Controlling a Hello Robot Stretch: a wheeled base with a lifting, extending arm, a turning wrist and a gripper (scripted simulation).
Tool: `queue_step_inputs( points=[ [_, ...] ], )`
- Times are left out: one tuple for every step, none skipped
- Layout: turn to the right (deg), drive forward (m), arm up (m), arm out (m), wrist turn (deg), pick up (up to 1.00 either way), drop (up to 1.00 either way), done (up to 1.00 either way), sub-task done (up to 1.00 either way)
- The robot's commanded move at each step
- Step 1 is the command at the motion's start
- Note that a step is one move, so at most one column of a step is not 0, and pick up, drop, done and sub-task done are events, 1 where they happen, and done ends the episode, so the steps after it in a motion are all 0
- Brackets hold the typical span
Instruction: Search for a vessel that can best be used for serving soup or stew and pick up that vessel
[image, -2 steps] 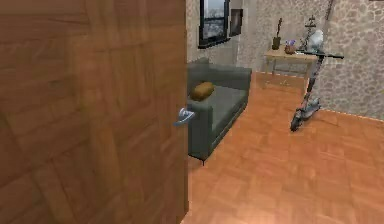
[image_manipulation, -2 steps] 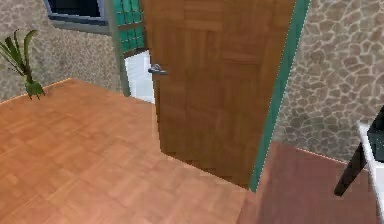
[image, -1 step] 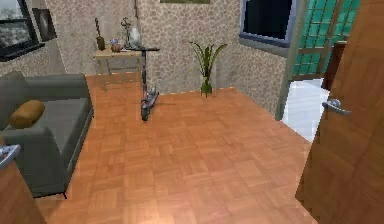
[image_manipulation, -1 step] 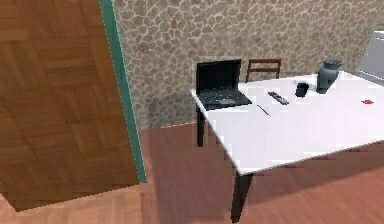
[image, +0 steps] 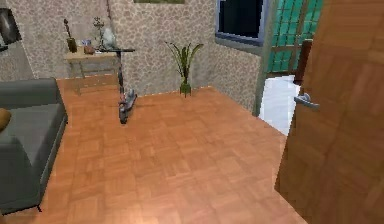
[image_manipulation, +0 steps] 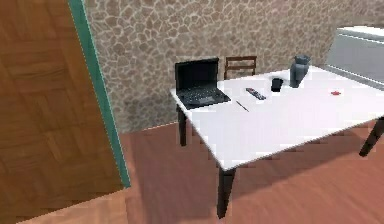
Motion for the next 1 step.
queue_step_inputs(
  points=[
    [0.0, 1.0, 0.0, 0.0, 0.0, 0.0, 0.0, 0.0, 0.0]
  ],
)
